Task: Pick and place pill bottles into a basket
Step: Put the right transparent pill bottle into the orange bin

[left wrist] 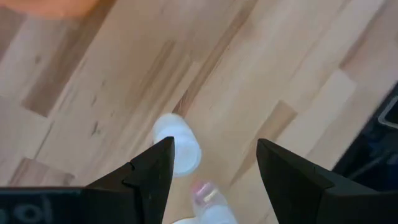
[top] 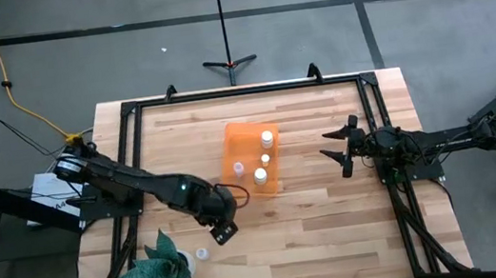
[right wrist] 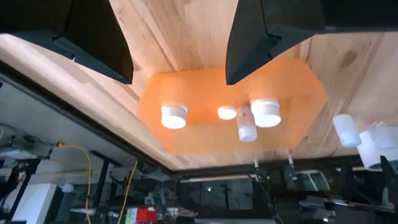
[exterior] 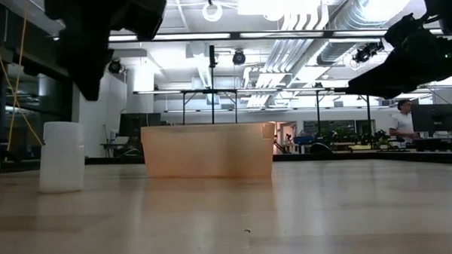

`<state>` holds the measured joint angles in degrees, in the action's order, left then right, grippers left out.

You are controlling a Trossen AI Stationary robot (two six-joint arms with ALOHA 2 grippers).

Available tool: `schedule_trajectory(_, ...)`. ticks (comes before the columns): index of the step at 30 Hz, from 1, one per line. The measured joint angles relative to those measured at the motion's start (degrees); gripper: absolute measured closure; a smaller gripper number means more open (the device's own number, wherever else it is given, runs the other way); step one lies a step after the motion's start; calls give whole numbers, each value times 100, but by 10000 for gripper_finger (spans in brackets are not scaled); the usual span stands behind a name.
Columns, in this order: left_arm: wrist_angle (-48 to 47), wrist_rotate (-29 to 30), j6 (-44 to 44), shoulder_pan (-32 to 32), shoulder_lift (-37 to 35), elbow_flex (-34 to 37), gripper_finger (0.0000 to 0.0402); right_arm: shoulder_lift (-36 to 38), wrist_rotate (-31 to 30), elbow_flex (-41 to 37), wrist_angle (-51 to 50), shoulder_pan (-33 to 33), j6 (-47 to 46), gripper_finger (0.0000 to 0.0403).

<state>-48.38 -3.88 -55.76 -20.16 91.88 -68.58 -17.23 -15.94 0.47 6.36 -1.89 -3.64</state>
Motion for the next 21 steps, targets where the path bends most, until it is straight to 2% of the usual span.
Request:
schedule_trajectory(9, -280, -13, -307, -46, 517, 2, 140, 0, 0, 0, -104, 0, -41, 156)
schedule_trajectory(14, -280, -220, -319, -53, 707, 2, 140, 0, 2, 0, -104, 0, -41, 156)
schedule_trajectory(21, -258, -324, 118, -48, 879, 2, 140, 0, 0, -1, -101, 0, -41, 156)
